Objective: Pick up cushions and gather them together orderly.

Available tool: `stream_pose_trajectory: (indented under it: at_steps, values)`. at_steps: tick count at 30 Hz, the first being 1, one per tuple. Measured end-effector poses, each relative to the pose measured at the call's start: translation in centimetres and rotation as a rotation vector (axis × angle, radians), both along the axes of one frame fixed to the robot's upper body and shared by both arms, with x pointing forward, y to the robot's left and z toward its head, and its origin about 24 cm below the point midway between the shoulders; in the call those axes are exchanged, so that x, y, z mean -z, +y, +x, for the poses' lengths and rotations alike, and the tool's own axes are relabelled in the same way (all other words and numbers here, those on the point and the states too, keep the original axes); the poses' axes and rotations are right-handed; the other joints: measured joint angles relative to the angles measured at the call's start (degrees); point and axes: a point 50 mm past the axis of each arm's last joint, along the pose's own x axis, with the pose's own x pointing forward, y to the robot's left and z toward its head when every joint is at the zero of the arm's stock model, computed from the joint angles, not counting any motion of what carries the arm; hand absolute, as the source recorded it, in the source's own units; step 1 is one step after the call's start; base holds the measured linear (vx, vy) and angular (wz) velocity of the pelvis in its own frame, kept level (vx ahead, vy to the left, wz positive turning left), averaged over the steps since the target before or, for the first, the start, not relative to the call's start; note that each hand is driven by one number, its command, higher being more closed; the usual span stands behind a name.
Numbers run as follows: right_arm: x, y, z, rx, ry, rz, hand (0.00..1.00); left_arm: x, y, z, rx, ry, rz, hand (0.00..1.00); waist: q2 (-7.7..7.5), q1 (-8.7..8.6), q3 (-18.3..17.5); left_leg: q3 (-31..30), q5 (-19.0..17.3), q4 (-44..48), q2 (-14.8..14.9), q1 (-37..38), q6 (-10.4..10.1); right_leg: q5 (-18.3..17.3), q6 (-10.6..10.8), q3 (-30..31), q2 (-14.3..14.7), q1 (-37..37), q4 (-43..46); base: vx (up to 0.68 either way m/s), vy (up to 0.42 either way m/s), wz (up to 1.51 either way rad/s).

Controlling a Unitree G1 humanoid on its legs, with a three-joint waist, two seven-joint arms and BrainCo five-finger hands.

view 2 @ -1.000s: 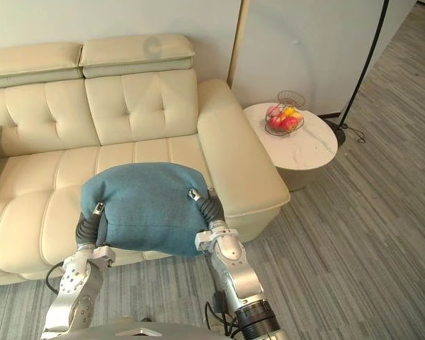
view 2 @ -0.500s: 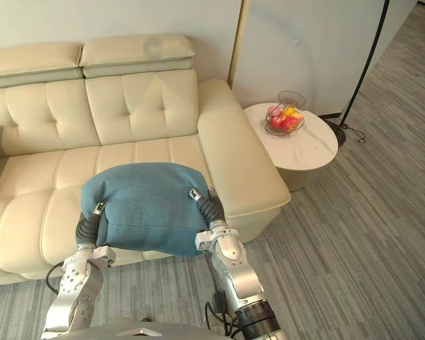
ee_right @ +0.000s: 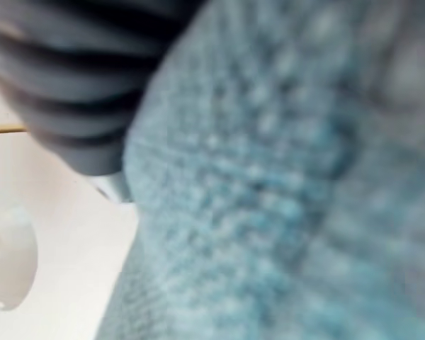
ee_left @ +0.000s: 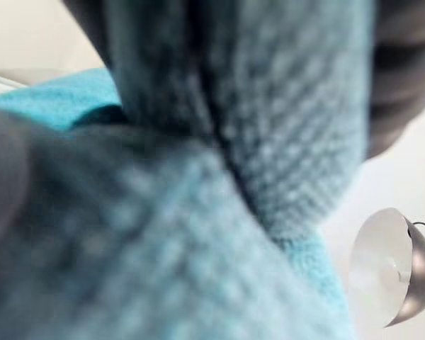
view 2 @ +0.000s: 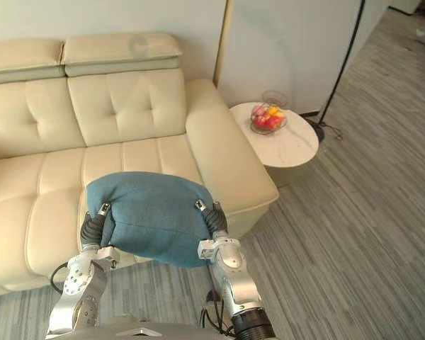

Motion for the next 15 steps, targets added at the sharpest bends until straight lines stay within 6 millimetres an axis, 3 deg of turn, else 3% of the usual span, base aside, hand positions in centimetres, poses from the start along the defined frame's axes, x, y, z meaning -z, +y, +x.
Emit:
stream_pose_trajectory:
  at_steps: [2,3,4,6,9,10,13,15]
  values:
    - [-0.1,-0.1,0.1,0.001,-0.003,-0.002,1.0,0.0,0.0,0.1,0.002,-0.002,0.0,1.0,0.02,-0.37,0.5,-0.9,-0.3,-2.1,-0.1,2.1,-0.7,2.6,0.2,0.7,1.1,-0.4,-2.9,0.21,-0.217,0.41]
    - [0.0,-0.2,0.1,0.002,-0.002,-0.007,1.0,0.0,-0.1,0.1,0.007,0.0,0.001,1.0,0.59,-0.92,0.7,-2.5,-1.0,-2.6,0.0,3.3,-2.5,6.0,-0.5,1.0,1.8,0.2,-2.9,0.28,-0.193,0.41]
    - [0.0,-0.7,0.1,0.005,-0.004,-0.026,1.0,0.2,-0.5,0.1,0.014,0.008,-0.01,1.0,3.52,-1.03,0.8,-4.1,-1.3,-3.1,2.0,3.9,-3.6,4.7,-1.1,-0.1,3.5,1.1,-1.9,0.32,-0.174,0.39]
    - [-0.2,-1.2,0.2,0.012,-0.011,-0.036,1.0,-0.1,-1.2,0.5,0.039,-0.006,-0.018,1.0,4.98,-1.37,0.6,-7.2,1.4,-6.2,2.9,4.8,-6.3,0.9,-2.4,-2.7,3.7,-0.5,2.2,0.38,-0.161,0.35]
    - [-0.5,-1.8,0.2,0.038,-0.025,-0.032,1.0,-0.3,-1.9,0.9,0.06,-0.02,-0.032,1.0,5.01,-2.35,0.6,-10.3,4.6,-6.8,3.6,5.0,-8.8,-2.3,-3.4,-5.2,3.8,0.9,3.1,0.34,-0.156,0.46]
    - [-0.9,-2.4,-0.1,0.055,-0.04,-0.037,1.0,-0.2,-2.4,1.1,0.074,-0.013,-0.046,1.0,4.98,-2.48,0.6,-10.9,5.9,-2.5,3.7,3.8,-10.1,-3.1,-3.8,-6.4,3.5,3.3,2.3,0.32,-0.113,0.4]
    - [-1.6,-3.1,-0.8,0.061,-0.069,-0.047,1.0,-0.1,-2.9,1.0,0.088,-0.01,-0.065,1.0,4.96,-2.2,0.6,-9.0,9.4,7.0,3.9,0.7,-10.2,-3.5,-3.9,-7.3,3.0,7.6,0.2,0.24,-0.053,0.26]
    - [-2.0,-3.1,-0.9,0.065,-0.087,-0.027,1.0,-0.2,-2.9,1.1,0.089,-0.017,-0.067,1.0,4.89,-1.94,0.5,-5.0,13.7,14.2,4.6,-1.9,-9.1,-3.5,-3.9,-7.2,2.2,11.0,-2.8,0.22,-0.008,0.1]
